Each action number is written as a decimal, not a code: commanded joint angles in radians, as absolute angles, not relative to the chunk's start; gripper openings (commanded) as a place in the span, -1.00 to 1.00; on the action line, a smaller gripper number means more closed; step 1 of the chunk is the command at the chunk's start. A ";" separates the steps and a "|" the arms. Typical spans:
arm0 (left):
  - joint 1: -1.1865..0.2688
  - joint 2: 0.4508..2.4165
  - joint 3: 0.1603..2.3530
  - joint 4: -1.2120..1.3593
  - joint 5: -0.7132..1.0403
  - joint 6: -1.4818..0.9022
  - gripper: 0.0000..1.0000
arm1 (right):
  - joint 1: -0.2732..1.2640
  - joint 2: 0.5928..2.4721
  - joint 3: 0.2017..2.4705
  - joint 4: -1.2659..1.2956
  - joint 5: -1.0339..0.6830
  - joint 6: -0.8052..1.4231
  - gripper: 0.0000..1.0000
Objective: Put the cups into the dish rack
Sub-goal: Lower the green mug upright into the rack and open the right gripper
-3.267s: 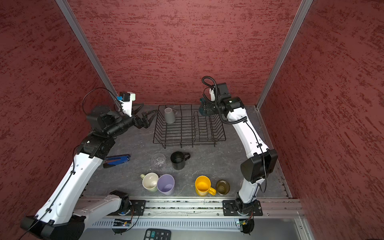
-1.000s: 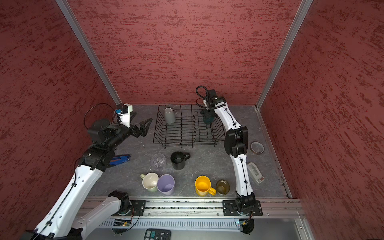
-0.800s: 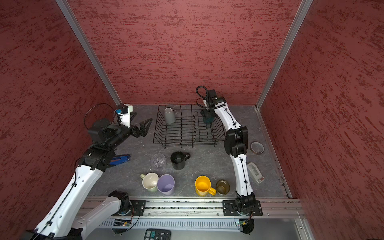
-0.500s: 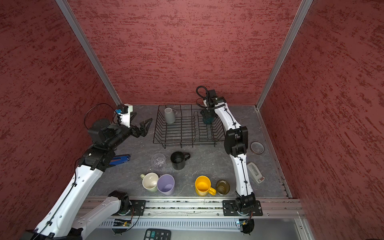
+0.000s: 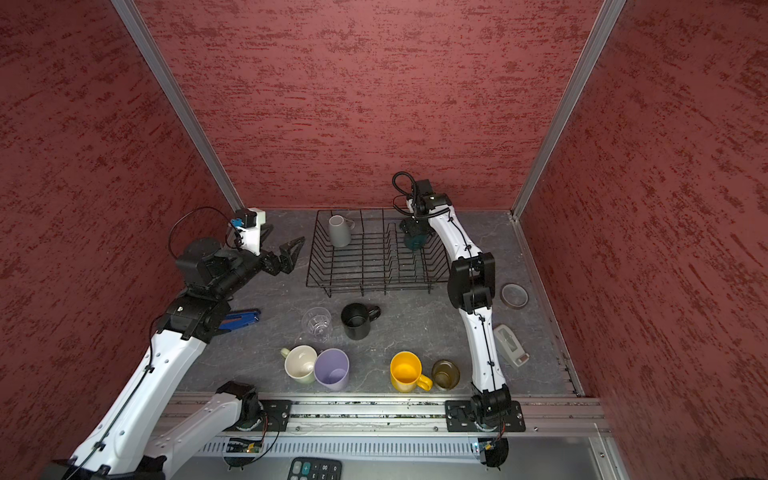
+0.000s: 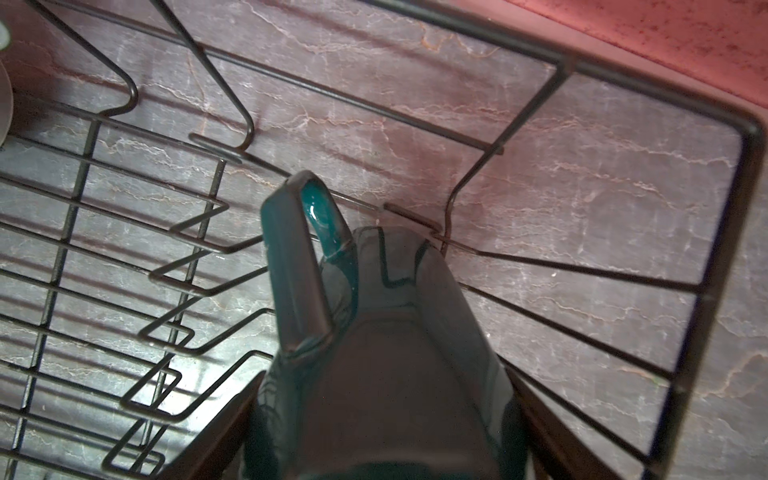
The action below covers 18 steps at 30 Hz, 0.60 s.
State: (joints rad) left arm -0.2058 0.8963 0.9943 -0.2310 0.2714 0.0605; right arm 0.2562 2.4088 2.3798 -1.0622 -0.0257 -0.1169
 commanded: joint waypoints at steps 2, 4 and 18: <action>-0.196 0.882 0.976 -0.221 0.282 0.070 0.99 | 0.259 2.337 2.418 -1.018 -0.056 -0.077 0.77; -0.196 0.876 0.973 -0.215 0.281 0.068 0.99 | 0.261 2.320 2.418 -1.020 -0.061 -0.058 0.87; -0.186 0.849 0.963 -0.213 0.284 0.062 0.99 | 0.262 2.054 2.277 -1.031 0.007 0.066 0.91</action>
